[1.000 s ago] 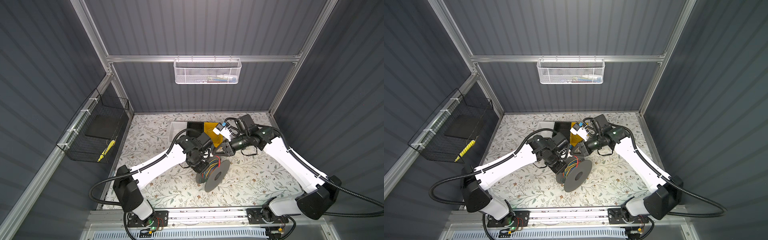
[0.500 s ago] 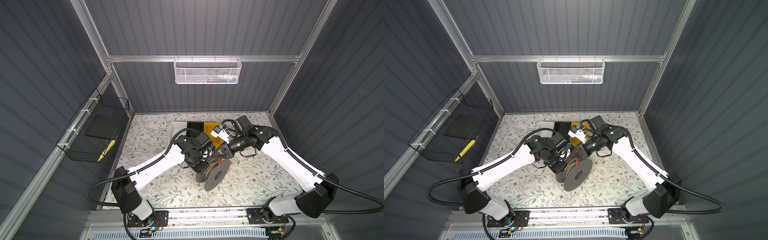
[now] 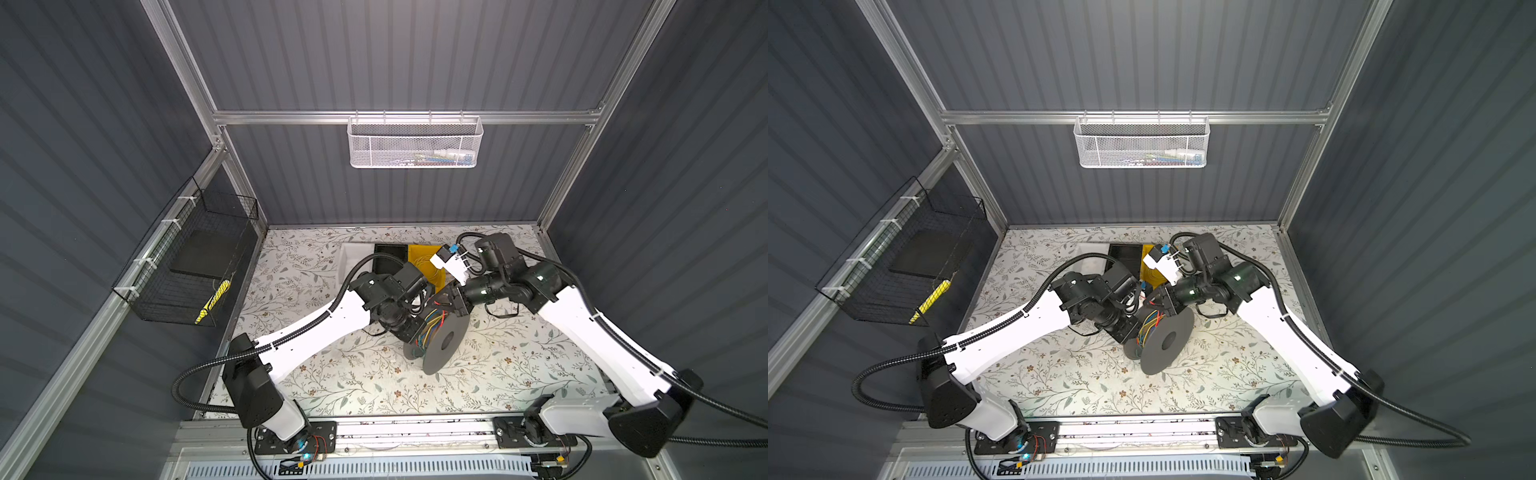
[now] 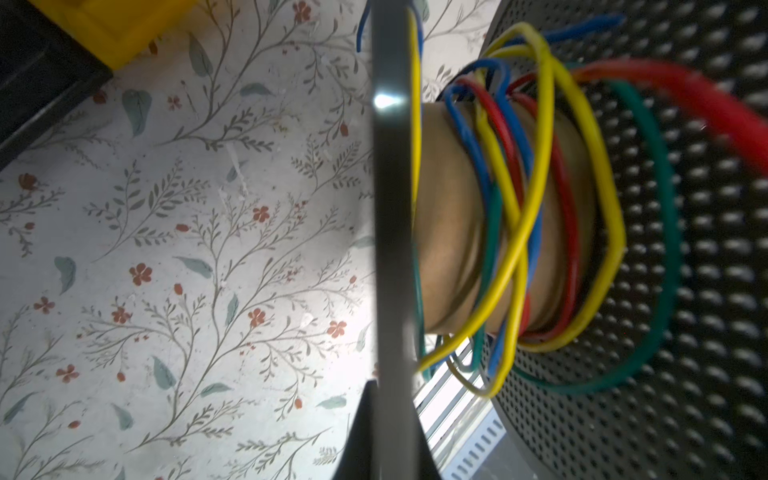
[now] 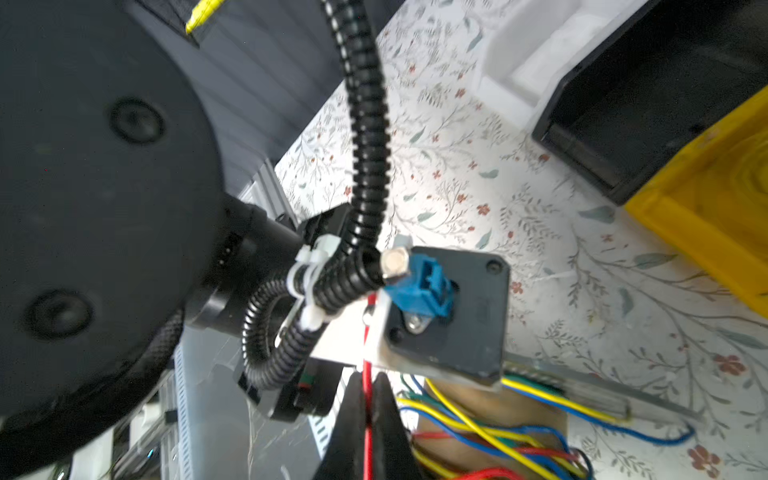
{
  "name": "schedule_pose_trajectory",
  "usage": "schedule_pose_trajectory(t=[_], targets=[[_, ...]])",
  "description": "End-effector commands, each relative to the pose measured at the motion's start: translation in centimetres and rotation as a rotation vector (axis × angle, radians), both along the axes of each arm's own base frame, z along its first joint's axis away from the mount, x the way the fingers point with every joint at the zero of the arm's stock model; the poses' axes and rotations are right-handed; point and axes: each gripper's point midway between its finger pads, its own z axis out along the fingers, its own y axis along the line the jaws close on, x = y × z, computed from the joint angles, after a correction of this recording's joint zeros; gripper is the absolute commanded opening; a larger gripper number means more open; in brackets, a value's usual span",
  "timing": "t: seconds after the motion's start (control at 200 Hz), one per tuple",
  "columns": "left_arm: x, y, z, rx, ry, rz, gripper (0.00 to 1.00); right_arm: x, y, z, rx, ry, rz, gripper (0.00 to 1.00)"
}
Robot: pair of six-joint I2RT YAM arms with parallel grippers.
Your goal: Wrap the cables
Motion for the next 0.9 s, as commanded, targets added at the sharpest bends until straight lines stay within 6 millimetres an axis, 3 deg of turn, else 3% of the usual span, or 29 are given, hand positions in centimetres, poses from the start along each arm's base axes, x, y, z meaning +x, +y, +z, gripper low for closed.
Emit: schedule_pose_trajectory(t=[0.0,0.11,0.235,0.295,0.385,0.51,0.6,0.76,0.895], targets=[[0.3,0.6,0.0,-0.016,0.077,0.149,0.0,3.0,-2.9,6.2,0.12,-0.241,-0.239,0.0],[-0.9,-0.2,1.5,-0.096,0.085,0.057,0.0,3.0,-4.8,7.2,0.081,-0.336,-0.288,0.0],[-0.4,1.9,2.7,-0.027,0.026,0.059,0.0,2.6,-5.4,6.4,-0.028,-0.307,-0.258,0.0],[0.8,2.4,2.7,-0.011,0.025,0.128,0.0,2.2,-5.1,7.1,0.033,-0.327,-0.256,0.0],[2.6,1.4,2.7,-0.051,0.024,0.251,0.0,1.5,-4.3,8.5,0.154,-0.335,-0.236,0.0],[6.2,-1.8,3.3,-0.175,0.009,0.423,0.0,0.4,-2.5,10.8,0.311,-0.326,-0.184,0.0],[8.9,-3.4,3.9,-0.255,-0.025,0.548,0.0,-0.9,-1.4,13.6,0.397,-0.385,-0.149,0.0],[13.0,-6.1,8.2,-0.534,-0.053,0.715,0.0,-2.5,-2.3,16.4,0.543,-0.431,-0.203,0.0],[15.5,-7.7,12.7,-0.851,-0.027,0.85,0.0,-2.9,-5.2,16.1,0.665,-0.468,-0.361,0.0]])
